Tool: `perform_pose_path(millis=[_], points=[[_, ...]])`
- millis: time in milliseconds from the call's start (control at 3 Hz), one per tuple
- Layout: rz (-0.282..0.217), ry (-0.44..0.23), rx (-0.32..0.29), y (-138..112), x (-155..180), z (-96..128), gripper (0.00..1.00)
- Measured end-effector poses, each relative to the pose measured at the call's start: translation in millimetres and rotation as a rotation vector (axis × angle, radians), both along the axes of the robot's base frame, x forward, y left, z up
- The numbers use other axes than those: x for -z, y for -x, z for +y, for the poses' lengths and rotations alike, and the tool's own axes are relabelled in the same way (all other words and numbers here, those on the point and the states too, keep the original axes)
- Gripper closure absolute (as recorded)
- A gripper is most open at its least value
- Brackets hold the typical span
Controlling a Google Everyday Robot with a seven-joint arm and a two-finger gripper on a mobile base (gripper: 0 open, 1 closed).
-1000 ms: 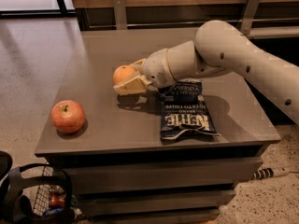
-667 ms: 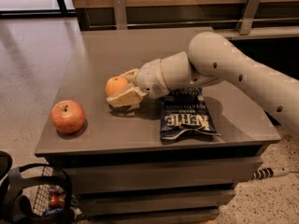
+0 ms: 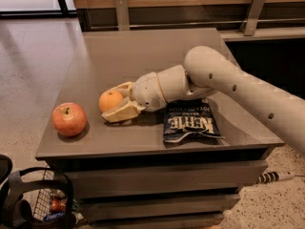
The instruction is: Move orange near apple
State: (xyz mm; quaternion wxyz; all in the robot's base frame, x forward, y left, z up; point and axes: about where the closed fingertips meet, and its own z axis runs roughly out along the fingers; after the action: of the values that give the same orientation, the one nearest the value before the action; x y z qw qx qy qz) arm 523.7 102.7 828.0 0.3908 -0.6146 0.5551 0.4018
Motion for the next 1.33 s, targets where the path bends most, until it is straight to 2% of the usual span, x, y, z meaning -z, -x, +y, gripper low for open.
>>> perform_pose_path(millis=[333,1333], points=[[0.004,-0.002,-0.064,8.6,2.0,10.3,0.85],[0.004,-0.002,-0.066,9.1,1.2,11.1,0.15]])
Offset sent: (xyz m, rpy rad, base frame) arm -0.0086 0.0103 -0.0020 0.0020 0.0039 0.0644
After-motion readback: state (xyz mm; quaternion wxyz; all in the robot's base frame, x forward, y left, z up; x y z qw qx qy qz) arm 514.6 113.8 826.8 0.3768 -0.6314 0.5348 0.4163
